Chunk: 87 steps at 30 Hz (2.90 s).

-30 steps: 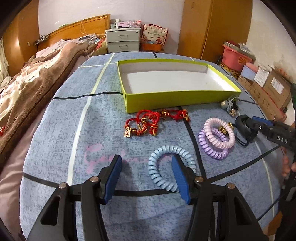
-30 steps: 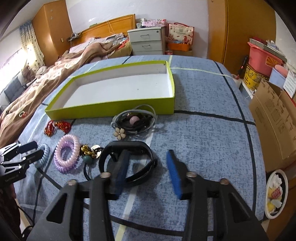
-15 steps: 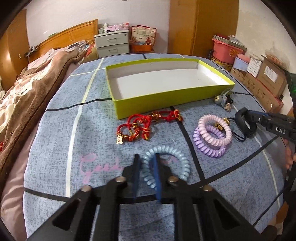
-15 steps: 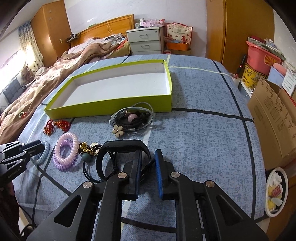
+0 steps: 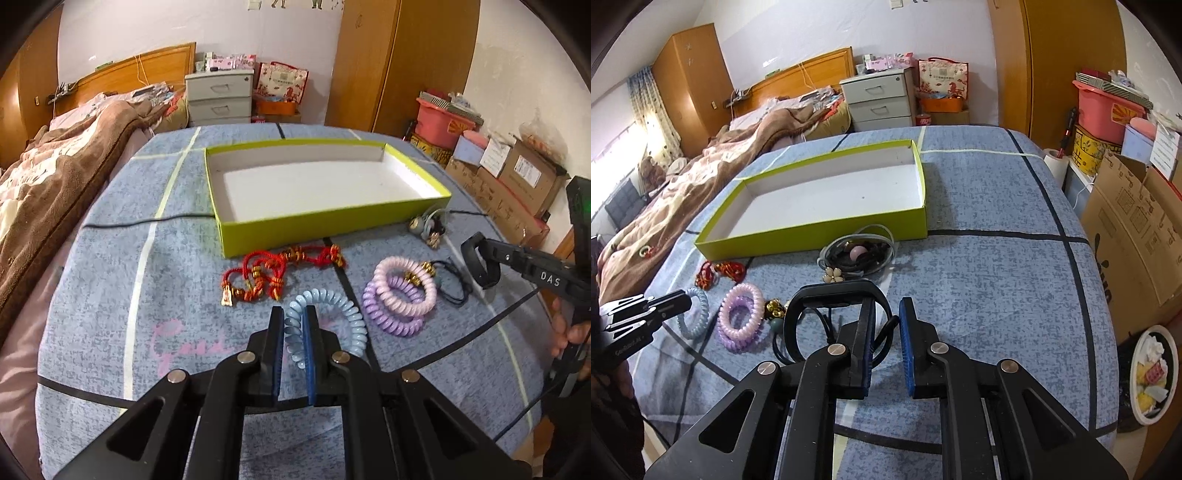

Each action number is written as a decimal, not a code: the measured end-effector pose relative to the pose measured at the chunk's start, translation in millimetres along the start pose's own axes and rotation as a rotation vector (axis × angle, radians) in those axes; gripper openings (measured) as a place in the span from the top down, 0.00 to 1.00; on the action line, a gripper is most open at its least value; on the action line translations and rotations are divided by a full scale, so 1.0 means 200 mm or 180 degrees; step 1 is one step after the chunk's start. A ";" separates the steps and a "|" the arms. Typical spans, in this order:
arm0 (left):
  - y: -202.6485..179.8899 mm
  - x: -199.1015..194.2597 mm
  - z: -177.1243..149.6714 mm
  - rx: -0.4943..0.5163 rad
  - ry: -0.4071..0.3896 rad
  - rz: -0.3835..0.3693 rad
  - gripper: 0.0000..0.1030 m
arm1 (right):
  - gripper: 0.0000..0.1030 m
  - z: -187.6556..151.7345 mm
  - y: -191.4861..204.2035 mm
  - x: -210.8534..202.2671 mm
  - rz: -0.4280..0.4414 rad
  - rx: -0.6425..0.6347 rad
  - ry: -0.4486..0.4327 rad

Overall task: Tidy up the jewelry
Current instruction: 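Grasp the black watch band with right gripper while left grasps blue coil, then carry the black band into the green box while left drops blue coil there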

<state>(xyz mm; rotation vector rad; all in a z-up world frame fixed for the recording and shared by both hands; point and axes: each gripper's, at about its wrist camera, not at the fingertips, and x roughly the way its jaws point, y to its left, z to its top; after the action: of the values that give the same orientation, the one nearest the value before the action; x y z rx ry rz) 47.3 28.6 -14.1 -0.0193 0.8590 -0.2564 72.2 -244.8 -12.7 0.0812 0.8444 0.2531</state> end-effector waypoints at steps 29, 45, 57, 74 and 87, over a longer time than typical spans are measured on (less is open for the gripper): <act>-0.04 0.16 0.03 0.0192 0.0324 0.0254 0.69 | 0.87 0.07 0.03 -0.03 0.0073 0.0012 -0.0121; -0.02 0.02 0.10 0.0071 0.0050 -0.0009 0.90 | 0.87 0.12 0.05 -0.06 0.0103 0.0039 -0.0198; 0.06 0.08 0.41 -0.0055 -0.0154 -0.0018 0.90 | 0.87 0.40 0.06 0.09 0.0068 -0.0027 -0.0188; 0.16 0.49 0.65 -0.0218 0.0153 0.0062 0.90 | 0.87 0.60 -0.04 0.55 -0.0171 0.0022 0.0246; 0.19 0.59 0.63 -0.0267 0.0292 0.0082 0.89 | 0.86 0.62 -0.02 0.63 -0.0204 -0.0066 0.0354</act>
<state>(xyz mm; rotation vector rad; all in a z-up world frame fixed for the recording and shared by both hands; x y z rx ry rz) 224.1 26.3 -23.3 -0.0751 0.9604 -0.1982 246.0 -212.4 -21.6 0.0208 0.9530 0.2073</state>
